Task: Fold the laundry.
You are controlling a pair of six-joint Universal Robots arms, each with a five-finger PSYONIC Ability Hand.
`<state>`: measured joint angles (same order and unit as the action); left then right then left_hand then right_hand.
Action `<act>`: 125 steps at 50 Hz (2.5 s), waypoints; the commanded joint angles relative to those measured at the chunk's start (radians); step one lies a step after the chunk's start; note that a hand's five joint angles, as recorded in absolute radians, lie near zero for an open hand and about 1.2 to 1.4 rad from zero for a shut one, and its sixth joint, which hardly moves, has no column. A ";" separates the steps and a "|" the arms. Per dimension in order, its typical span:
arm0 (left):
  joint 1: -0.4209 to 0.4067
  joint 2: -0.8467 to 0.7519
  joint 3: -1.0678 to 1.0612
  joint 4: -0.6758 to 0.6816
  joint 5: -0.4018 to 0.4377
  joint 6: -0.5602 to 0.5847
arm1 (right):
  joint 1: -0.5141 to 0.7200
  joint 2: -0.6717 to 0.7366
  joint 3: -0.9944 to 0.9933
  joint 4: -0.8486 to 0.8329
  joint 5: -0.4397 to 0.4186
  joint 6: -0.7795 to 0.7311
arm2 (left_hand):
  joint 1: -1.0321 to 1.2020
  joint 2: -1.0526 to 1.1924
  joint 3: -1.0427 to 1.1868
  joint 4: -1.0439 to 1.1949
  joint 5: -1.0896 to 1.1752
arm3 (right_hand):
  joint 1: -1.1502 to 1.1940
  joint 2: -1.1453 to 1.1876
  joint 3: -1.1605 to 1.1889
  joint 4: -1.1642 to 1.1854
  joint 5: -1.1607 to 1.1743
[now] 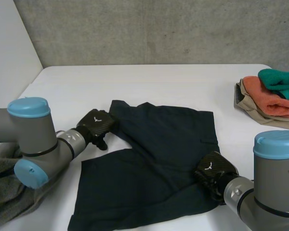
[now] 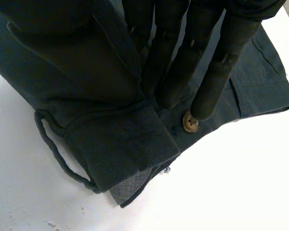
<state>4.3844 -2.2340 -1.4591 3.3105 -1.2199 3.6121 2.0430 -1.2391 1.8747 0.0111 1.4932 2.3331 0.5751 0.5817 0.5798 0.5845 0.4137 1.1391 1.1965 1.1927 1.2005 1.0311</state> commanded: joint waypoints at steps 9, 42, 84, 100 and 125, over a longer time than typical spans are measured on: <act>-0.025 -0.072 0.112 -0.029 -0.030 0.019 | -0.009 0.024 0.001 -0.003 0.009 -0.018 | 0.152 0.146 0.147 0.143 0.139 | 0.257 0.200 0.204 0.196 0.191; -0.066 -0.119 0.217 0.003 -0.063 0.013 | -0.010 0.055 0.001 -0.008 0.009 -0.035 | 0.152 0.146 0.147 0.143 0.139 | 0.257 0.200 0.204 0.196 0.191; 0.001 0.206 -0.075 -0.135 -0.228 0.203 | 0.003 0.001 0.011 0.003 0.004 -0.034 | 0.821 0.815 0.816 0.812 0.808 | 0.257 0.200 0.204 0.196 0.191; -0.011 0.304 -0.125 -0.170 -0.271 0.203 | 0.028 -0.056 0.006 0.014 0.012 0.045 | -0.235 -0.242 -0.240 -0.245 -0.249 | 0.257 0.200 0.204 0.196 0.191; -0.075 0.711 -0.738 -0.254 -0.182 -0.052 | 0.023 -0.054 -0.028 -0.082 0.087 0.242 | -0.130 -0.136 -0.135 -0.139 -0.143 | 0.257 0.200 0.204 0.196 0.191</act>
<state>4.3096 -1.5048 -2.1708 2.9658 -1.3636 3.5518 2.0664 -1.2898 1.8448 -0.0556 1.5708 2.5682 0.3459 0.3471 0.3452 0.3410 0.1719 1.1391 1.1963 1.1928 1.2005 1.0401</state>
